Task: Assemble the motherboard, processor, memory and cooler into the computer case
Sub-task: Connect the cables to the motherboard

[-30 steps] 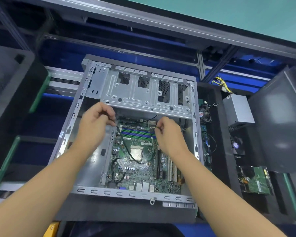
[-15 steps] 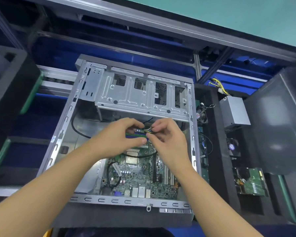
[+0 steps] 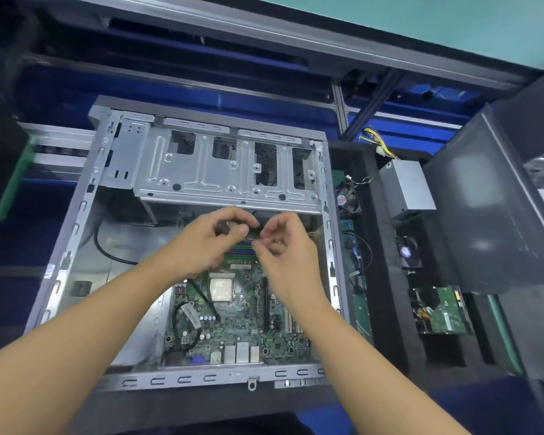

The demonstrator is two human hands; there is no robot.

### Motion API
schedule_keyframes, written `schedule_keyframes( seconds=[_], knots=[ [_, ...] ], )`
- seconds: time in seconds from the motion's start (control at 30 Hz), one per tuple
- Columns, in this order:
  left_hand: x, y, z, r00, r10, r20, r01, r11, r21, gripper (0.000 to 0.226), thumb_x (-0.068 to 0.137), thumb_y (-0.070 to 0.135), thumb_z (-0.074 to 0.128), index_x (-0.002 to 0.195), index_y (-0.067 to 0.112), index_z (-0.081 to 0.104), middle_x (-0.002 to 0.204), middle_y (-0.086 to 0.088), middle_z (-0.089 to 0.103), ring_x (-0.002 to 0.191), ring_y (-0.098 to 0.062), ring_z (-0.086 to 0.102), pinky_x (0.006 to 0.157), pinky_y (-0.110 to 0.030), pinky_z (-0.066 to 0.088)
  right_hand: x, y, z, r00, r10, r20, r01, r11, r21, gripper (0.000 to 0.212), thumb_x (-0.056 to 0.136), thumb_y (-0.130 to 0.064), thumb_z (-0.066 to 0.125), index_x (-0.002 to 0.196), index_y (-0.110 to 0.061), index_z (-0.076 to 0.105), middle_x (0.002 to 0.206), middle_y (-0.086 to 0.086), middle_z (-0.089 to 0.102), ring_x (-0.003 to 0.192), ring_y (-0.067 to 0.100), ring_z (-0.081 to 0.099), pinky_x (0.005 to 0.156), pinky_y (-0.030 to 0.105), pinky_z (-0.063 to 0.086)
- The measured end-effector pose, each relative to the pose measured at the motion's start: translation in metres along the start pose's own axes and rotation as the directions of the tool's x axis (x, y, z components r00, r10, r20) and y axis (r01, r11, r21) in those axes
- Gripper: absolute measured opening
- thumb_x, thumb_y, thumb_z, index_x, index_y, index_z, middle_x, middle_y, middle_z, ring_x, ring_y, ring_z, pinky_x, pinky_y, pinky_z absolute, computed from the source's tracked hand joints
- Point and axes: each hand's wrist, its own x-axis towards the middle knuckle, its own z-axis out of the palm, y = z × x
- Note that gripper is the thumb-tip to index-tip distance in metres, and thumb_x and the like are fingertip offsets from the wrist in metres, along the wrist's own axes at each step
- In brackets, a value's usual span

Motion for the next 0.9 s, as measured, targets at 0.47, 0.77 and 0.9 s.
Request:
schedule_keyframes(
  seconds=[0.47, 0.77, 0.9],
  knots=[
    [0.01, -0.013, 0.03, 0.905, -0.348, 0.245, 0.417, 0.835, -0.358, 0.043, 0.099, 0.031, 0.037, 0.137, 0.017, 0.051, 0.107, -0.007, 0.063, 0.087, -0.015, 0.058, 0.083, -0.033, 0.045, 0.001, 0.007, 0.006, 0.867, 0.456, 0.202, -0.496, 0.834, 0.242, 0.014, 0.099, -0.015, 0.063, 0.106, -0.003, 0.06, 0.075, 0.003, 0.071, 0.062, 0.011, 0.066, 0.065, 0.026, 0.057],
    [0.021, -0.02, 0.015, 0.89, -0.395, 0.228, 0.433, 0.889, -0.147, 0.024, 0.084, 0.016, 0.074, 0.106, 0.01, 0.067, 0.076, -0.006, 0.068, 0.052, -0.011, 0.052, 0.048, -0.023, 0.044, -0.002, 0.007, 0.003, 0.861, 0.509, -0.014, -0.503, 0.854, 0.134, 0.017, 0.093, -0.007, 0.07, 0.097, -0.02, 0.059, 0.097, 0.004, 0.068, 0.071, 0.005, 0.068, 0.059, 0.015, 0.051],
    [0.031, -0.019, 0.016, 0.955, -0.291, 0.061, 0.286, 0.955, 0.084, 0.017, 0.072, 0.024, 0.085, 0.087, 0.025, 0.076, 0.076, 0.005, 0.074, 0.062, -0.006, 0.066, 0.057, -0.019, 0.052, -0.001, 0.006, 0.002, 0.859, 0.511, -0.035, -0.504, 0.856, 0.116, 0.025, 0.088, -0.004, 0.075, 0.101, -0.019, 0.059, 0.102, 0.007, 0.068, 0.096, 0.021, 0.071, 0.081, 0.027, 0.059]
  ],
)
